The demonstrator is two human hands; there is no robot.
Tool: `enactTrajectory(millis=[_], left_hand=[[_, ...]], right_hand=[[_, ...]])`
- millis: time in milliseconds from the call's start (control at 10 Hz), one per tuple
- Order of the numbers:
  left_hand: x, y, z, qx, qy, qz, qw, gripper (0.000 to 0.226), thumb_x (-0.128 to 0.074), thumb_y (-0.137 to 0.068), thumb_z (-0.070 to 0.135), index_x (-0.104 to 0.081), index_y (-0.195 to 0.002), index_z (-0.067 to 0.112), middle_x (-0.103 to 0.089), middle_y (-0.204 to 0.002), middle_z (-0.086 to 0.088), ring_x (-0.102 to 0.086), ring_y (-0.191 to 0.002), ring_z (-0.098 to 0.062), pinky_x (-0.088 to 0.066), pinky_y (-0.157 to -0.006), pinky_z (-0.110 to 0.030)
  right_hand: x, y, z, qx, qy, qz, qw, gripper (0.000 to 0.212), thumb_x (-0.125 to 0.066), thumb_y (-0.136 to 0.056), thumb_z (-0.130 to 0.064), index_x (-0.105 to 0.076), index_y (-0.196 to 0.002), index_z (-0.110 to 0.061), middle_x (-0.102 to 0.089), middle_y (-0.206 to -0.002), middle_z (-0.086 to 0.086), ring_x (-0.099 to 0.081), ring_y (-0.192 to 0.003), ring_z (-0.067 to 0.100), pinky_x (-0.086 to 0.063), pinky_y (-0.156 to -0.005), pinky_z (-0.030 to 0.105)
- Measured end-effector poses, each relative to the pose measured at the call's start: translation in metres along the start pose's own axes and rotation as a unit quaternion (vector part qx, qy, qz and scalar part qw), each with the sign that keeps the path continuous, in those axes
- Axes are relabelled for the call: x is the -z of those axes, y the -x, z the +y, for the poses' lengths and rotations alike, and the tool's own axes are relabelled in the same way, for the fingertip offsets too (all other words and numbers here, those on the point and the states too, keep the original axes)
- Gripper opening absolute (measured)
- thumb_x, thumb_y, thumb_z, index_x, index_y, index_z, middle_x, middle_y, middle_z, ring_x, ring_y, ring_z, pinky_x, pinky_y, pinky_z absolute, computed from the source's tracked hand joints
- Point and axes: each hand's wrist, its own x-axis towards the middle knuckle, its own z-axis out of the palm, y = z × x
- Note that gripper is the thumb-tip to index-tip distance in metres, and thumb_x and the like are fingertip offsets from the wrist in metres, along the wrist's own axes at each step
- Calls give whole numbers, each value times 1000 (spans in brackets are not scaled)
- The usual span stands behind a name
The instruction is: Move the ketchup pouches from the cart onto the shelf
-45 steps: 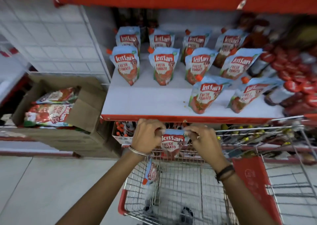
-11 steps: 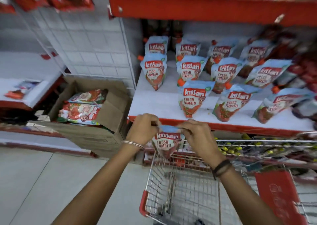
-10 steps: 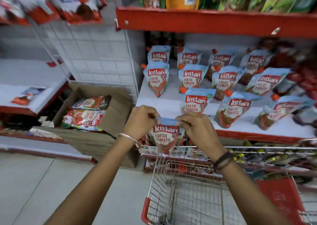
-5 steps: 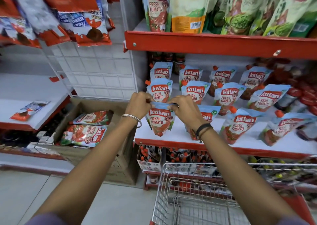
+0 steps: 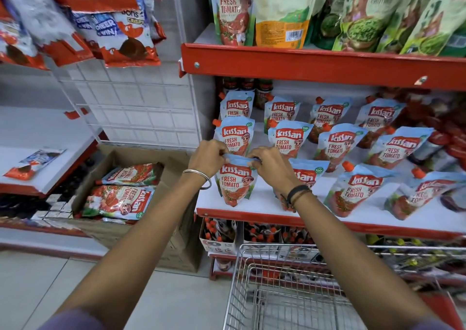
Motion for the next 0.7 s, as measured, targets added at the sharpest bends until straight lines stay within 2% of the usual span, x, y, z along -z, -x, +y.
enactTrajectory(millis=[300, 600, 700], left_hand=[[-7, -2, -1, -28, -9, -10, 1000, 23, -65, -81, 11, -61, -103, 9, -66, -111, -16, -64, -97, -32, -57, -84, -44], [-10, 11, 3, -40, -40, -5, 998, 43, -61, -84, 12, -47, -125, 11, -56, -128, -15, -53, -115, -33, -47, -99, -48], [-11, 17, 8, -75, -47, 28, 996, 46, -61, -84, 11, -45, -127, 10, -54, -131, -15, -51, -119, -33, -43, -102, -46]], right_hand=[[-2, 2, -1, -5, 74, 1, 997, 30, -51, -87, 2, -55, -117, -4, -63, -113, 22, -60, -98, 40, -53, -78, 44], [3, 4, -3, 5, 103, 20, 994, 34, -52, -86, 4, -51, -119, -1, -60, -115, 22, -59, -99, 41, -54, -76, 46], [6, 17, 3, 28, 91, 90, 991, 30, -53, -87, -1, -54, -117, -3, -63, -110, 19, -61, -94, 38, -54, -71, 41]])
